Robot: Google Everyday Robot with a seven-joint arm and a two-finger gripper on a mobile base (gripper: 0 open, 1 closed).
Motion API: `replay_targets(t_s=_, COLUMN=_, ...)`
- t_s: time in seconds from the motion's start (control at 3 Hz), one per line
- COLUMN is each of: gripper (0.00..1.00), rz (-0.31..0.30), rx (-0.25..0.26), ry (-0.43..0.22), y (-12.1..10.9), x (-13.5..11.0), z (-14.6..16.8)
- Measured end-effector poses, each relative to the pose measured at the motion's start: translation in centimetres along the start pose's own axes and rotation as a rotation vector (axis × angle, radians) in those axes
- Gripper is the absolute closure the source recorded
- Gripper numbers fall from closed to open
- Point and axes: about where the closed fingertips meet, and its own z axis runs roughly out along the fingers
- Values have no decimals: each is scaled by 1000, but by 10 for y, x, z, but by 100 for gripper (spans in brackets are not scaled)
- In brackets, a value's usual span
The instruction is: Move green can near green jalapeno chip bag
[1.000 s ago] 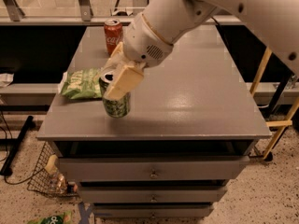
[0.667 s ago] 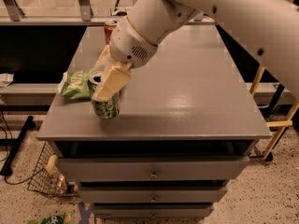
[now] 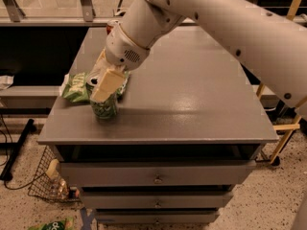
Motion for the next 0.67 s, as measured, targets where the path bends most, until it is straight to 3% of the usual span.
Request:
replay_targets(t_s=0.33, gripper=100, rz=10, rx=30, ry=17, y=-11, x=6, z=-3)
replay_targets(t_s=0.67, gripper=82, rz=8, rx=27, ry=17, y=-10, x=5, z=-1)
